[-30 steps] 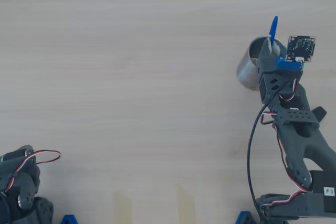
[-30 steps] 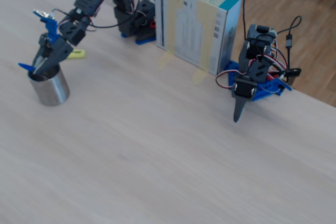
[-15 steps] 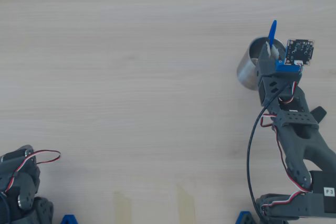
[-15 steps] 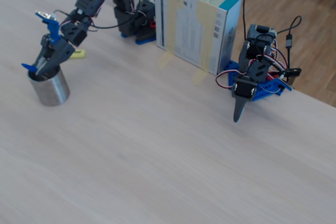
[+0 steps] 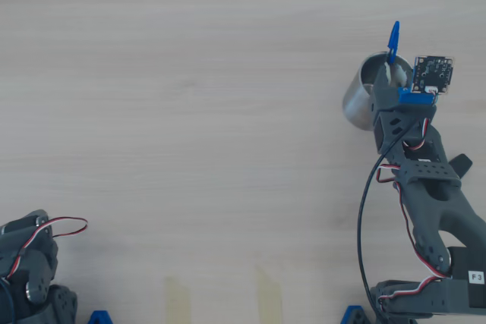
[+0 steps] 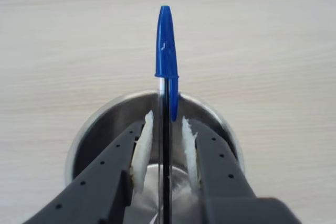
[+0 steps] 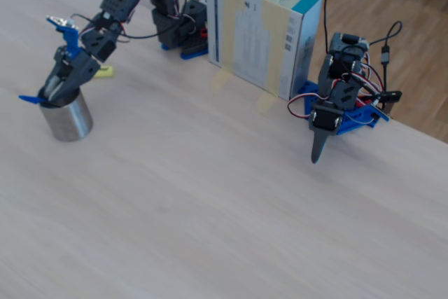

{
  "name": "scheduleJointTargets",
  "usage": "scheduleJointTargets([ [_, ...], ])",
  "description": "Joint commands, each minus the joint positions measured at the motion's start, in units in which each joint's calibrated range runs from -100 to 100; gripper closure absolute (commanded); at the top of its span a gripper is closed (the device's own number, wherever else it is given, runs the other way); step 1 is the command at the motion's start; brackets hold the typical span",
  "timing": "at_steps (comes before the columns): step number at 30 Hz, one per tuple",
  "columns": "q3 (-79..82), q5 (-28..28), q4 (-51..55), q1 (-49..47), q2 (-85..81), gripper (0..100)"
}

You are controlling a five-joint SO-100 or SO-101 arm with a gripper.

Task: Grab the blue pen and put it in the silver cup.

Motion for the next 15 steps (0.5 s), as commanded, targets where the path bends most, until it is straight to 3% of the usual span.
scheduleJointTargets([
  [1, -1.57, 0.13, -1.56, -0.41, -1.12, 86],
  [15, -4.11, -0.24, -7.57, -1.46, -1.21, 65],
])
